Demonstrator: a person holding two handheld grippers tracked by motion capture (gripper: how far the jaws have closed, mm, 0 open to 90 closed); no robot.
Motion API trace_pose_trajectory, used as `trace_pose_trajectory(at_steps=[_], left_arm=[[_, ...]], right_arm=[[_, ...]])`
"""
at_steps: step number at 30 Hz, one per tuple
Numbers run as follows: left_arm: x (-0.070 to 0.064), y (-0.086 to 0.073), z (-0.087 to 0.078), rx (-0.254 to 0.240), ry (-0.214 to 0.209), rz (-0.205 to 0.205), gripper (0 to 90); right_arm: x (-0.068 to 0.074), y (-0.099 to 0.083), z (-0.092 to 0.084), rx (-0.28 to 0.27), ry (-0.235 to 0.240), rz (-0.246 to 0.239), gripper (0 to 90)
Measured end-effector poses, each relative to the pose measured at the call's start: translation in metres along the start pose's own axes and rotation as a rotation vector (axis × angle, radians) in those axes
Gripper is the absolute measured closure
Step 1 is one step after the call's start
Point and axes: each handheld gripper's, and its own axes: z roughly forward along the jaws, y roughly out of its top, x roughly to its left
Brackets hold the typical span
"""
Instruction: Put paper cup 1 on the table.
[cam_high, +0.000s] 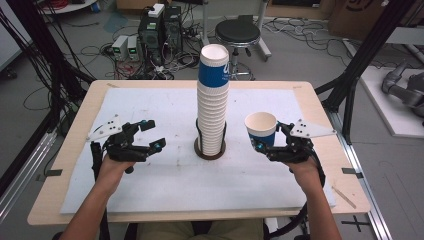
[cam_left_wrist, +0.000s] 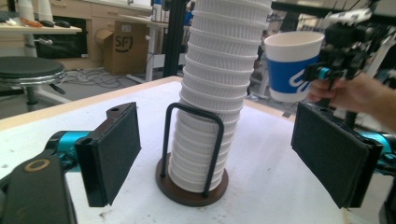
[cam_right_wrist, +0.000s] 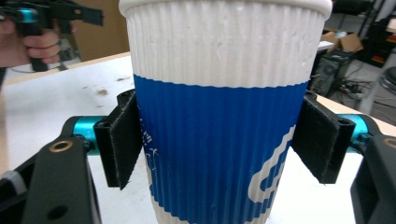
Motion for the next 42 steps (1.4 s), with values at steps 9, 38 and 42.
trace_pose_trajectory(at_steps=[9, 38, 42], left_arm=[[0.004, -0.005, -0.002, 0.007, 0.037, -0.013, 15.7], [0.008, -0.012, 0.004, 0.049, 0.061, -0.013, 15.7], [0.007, -0.014, 0.005, 0.057, 0.058, -0.015, 15.7]], right_arm=[[-0.011, -0.010, -0.001, -0.020, -0.086, 0.021, 24.9], [-0.069, -0.046, 0.045, 0.094, -0.291, 0.172, 24.9], [-0.074, -0.056, 0.052, 0.123, -0.289, 0.205, 24.9]])
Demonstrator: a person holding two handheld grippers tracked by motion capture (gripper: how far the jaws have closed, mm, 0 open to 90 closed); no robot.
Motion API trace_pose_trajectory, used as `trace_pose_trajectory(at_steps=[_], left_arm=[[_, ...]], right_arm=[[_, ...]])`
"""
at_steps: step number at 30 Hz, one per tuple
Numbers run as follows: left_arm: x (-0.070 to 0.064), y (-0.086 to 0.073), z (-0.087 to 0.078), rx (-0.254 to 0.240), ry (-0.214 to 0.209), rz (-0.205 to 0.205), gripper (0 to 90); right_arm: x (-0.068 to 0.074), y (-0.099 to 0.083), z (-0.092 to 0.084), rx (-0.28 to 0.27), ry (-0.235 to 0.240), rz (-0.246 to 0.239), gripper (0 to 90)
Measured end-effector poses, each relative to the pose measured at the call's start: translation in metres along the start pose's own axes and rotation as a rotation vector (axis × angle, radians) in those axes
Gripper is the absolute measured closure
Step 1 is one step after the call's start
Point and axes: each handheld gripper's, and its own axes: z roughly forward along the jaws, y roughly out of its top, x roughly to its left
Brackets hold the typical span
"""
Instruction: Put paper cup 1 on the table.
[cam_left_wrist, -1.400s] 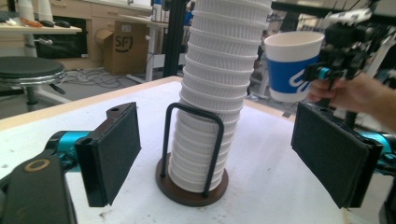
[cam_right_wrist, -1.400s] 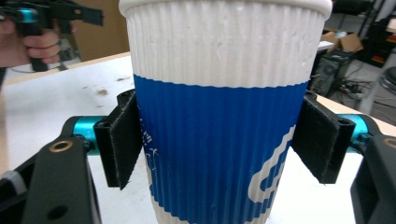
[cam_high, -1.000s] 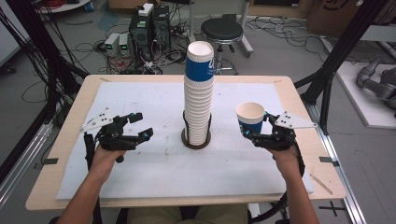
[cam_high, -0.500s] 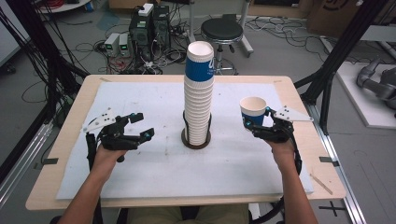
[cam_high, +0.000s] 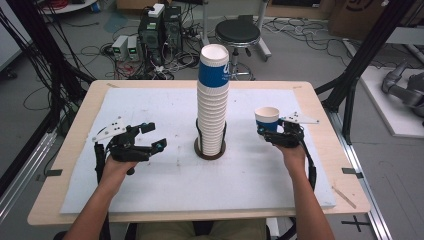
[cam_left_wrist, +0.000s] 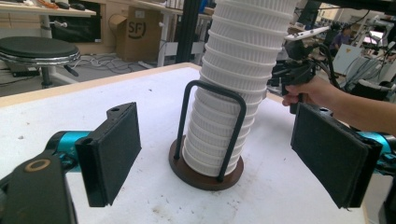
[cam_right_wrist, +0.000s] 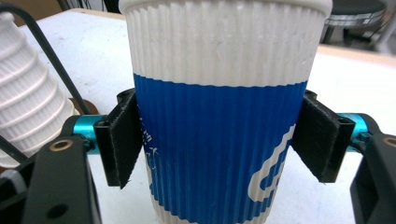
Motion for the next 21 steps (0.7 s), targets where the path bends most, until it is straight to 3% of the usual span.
trace_pose_trajectory(at_steps=[9, 13, 21], left_arm=[[0.000, -0.001, 0.000, 0.010, 0.000, 0.001, 15.7], [0.000, -0.002, 0.001, 0.012, 0.004, 0.000, 15.7], [0.000, -0.003, 0.000, 0.020, 0.004, -0.002, 15.7]], right_arm=[[-0.011, -0.020, 0.008, 0.057, -0.019, 0.056, 24.8], [-0.013, -0.023, 0.006, 0.071, -0.039, 0.041, 24.6], [-0.014, -0.024, -0.002, 0.093, -0.033, 0.029, 23.4]])
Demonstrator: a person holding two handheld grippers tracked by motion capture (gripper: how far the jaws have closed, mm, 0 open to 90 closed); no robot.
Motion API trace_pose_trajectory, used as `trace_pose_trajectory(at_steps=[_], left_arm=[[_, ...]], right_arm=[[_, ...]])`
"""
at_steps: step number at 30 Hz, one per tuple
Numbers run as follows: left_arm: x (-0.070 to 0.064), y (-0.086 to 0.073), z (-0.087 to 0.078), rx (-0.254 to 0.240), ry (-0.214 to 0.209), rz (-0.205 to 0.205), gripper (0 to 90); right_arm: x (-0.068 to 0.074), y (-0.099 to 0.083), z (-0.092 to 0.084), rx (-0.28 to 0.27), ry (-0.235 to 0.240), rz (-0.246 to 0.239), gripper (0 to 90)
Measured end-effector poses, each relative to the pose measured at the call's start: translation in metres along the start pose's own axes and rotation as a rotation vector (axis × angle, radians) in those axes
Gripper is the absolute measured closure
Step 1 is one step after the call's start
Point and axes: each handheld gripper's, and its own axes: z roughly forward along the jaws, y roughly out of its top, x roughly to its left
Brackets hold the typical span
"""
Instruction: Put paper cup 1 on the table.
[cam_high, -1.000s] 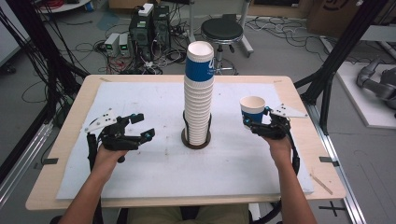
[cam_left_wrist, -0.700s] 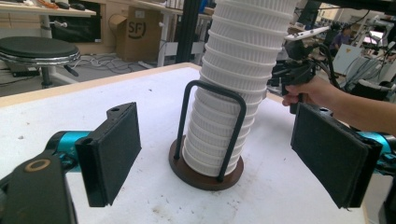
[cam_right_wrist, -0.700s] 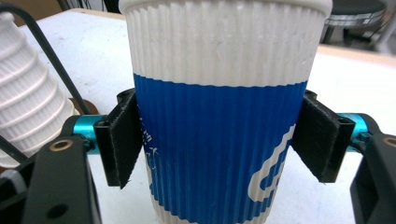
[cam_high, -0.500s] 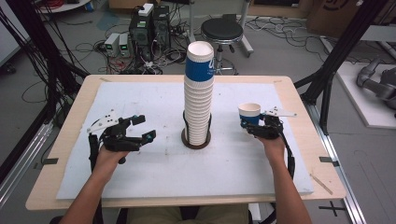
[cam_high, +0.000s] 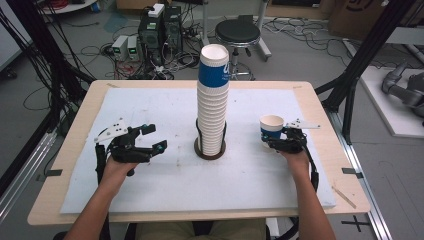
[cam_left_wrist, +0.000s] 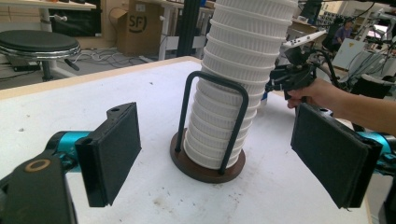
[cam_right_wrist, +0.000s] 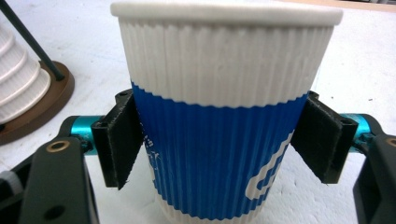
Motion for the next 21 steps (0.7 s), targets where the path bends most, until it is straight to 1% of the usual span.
trace_pose_trajectory(at_steps=[2, 4, 7, 9, 13, 16, 19, 21], left_arm=[[0.000, 0.000, 0.000, 0.001, 0.000, 0.001, 15.7], [0.000, 0.000, -0.001, 0.001, 0.003, 0.001, 15.7], [0.000, 0.000, -0.001, 0.003, 0.004, 0.002, 15.7], [0.001, 0.000, 0.000, 0.002, 0.005, -0.001, 15.7], [0.001, -0.001, 0.000, 0.005, 0.004, -0.003, 15.7], [0.001, -0.001, 0.000, 0.008, 0.003, -0.002, 15.7], [0.002, -0.001, 0.001, 0.010, 0.004, -0.003, 15.7], [0.001, -0.001, 0.001, 0.014, 0.004, -0.002, 15.7]], right_arm=[[0.000, 0.000, -0.001, 0.008, 0.002, 0.006, 22.8], [-0.001, -0.002, -0.003, 0.017, 0.007, 0.025, 22.3], [-0.001, -0.004, -0.004, 0.012, 0.010, 0.022, 21.3], [-0.002, -0.007, -0.004, 0.029, 0.014, 0.033, 18.6], [-0.004, -0.007, -0.009, 0.016, -0.002, 0.047, 18.6], [-0.007, -0.010, -0.014, 0.021, 0.001, 0.055, 18.4], [-0.007, -0.011, -0.017, 0.031, 0.006, 0.033, 17.1], [-0.006, -0.013, -0.018, 0.051, 0.006, 0.014, 15.7]])
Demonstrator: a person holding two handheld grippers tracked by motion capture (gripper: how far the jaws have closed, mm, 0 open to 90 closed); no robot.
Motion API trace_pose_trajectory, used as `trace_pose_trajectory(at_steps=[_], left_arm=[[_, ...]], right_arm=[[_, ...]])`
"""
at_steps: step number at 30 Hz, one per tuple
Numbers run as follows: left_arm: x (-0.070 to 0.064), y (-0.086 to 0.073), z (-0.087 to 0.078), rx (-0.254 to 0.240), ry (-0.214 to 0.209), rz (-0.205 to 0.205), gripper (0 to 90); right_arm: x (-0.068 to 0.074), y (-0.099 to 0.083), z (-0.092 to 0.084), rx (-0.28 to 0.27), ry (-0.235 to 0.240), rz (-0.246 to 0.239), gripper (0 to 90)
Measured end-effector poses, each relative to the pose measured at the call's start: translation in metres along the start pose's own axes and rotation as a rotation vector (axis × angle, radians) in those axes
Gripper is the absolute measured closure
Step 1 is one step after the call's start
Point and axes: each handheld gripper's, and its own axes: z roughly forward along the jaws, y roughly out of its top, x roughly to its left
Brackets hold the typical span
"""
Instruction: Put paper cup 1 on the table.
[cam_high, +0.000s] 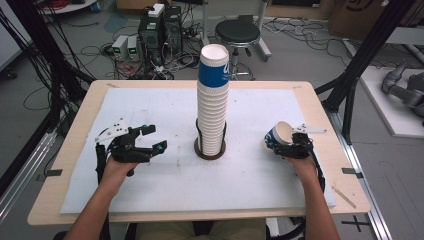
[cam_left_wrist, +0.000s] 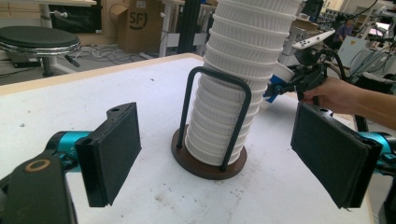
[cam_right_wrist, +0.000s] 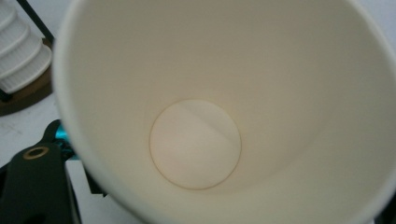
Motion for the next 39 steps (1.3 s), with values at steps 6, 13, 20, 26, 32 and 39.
trace_pose_trajectory(at_steps=[6, 13, 20, 26, 32, 39], left_arm=[[0.000, 0.000, 0.001, -0.001, -0.002, -0.001, 15.7], [0.002, -0.001, -0.001, -0.001, 0.004, -0.007, 15.7], [0.004, -0.001, -0.003, -0.005, 0.008, -0.011, 15.7], [0.007, -0.001, -0.004, -0.010, 0.011, -0.014, 15.7], [0.007, -0.001, -0.005, -0.015, 0.000, -0.011, 15.7], [0.006, 0.002, -0.008, -0.023, 0.006, -0.003, 15.7]], right_arm=[[0.003, -0.001, 0.002, 0.027, 0.014, -0.014, 15.2], [0.005, -0.003, -0.003, 0.062, 0.011, -0.025, 15.2], [0.006, -0.008, -0.025, 0.063, -0.001, -0.043, 15.3], [0.009, -0.011, -0.048, 0.009, 0.027, -0.031, 15.3], [0.016, 0.002, -0.066, -0.079, 0.037, -0.034, 15.3], [0.025, 0.011, -0.070, -0.139, 0.080, -0.073, 15.3]])
